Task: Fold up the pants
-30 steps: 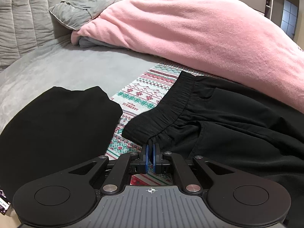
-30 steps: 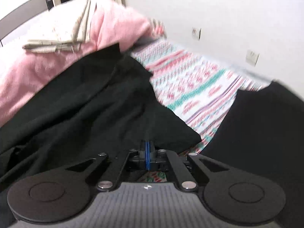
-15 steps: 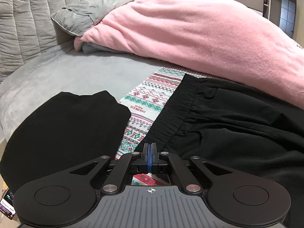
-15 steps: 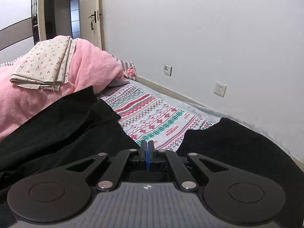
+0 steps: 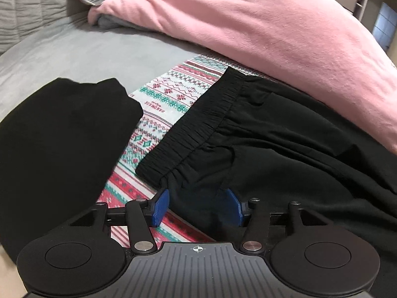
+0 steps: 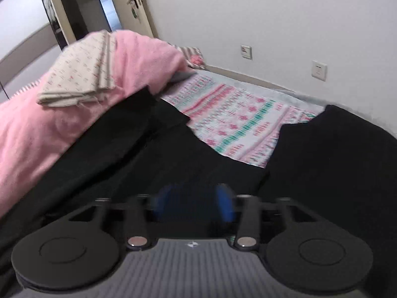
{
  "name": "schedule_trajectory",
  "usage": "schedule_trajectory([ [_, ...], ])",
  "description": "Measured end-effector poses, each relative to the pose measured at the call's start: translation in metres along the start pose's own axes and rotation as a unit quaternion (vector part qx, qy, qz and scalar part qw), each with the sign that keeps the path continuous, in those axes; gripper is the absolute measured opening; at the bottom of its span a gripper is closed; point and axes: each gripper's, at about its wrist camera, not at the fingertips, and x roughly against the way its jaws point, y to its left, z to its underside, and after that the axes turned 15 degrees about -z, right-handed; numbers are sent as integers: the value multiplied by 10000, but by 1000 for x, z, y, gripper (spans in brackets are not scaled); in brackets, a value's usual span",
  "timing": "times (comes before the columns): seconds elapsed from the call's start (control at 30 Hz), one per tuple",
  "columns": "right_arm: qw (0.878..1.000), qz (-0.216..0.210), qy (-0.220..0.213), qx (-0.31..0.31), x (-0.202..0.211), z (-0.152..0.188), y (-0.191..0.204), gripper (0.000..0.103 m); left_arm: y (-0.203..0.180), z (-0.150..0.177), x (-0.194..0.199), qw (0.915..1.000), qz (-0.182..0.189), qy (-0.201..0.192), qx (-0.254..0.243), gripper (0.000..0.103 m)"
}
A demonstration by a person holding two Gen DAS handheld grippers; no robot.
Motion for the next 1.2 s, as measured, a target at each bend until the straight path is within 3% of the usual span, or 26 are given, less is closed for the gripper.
schedule_trajectory([
  [0.1,9989,-11,426,-170,-12,3,-16,49,-13,-2,19,9998,206,63,12,51],
  [0.2,9955,-285,785,-451,-23,6,-25,49,-35,-1,39,9980,420,-380,-264,71],
  [0.3,9944,-312,890,-476,-31,8,-21,49,-55,11,29,9962,354,-652,-459,71],
  [0.33,9941,-285,937,-474,-36,10,-19,49,-59,16,20,9962,312,-632,-518,71],
  [0.4,9941,-187,1011,-357,-47,14,-14,47,-64,15,1,9988,278,63,-388,64],
  [0.43,9934,-138,1098,-297,-55,15,-10,42,-60,14,-2,9971,724,170,-166,66],
  [0.47,9926,-132,1168,-289,-63,15,-8,21,-58,12,-2,9956,908,184,-105,68],
  [0.5,9919,-133,1234,-283,-70,16,-7,0,-57,9,0,9962,848,148,-161,67],
  [0.57,9928,87,1189,-110,-76,16,-5,0,-50,6,4,9969,751,30,-227,67],
  [0.63,9955,174,926,-40,-65,16,0,0,-33,0,1,9963,847,171,-10,67],
  [0.77,9980,562,135,274,-11,9,13,0,0,-11,-7,9955,774,355,410,67],
  [0.9,9986,511,-131,38,33,-4,9,0,23,-17,-8,9970,526,212,527,67],
  [1.03,9949,982,-13,212,28,6,-2,0,29,-23,-11,9982,345,82,486,67],
  [1.13,9826,1762,-374,453,23,16,-14,1,29,-30,-18,9986,244,146,452,67],
  [1.2,9860,1576,-336,437,17,16,-17,11,34,-37,-17,9972,385,150,623,67],
])
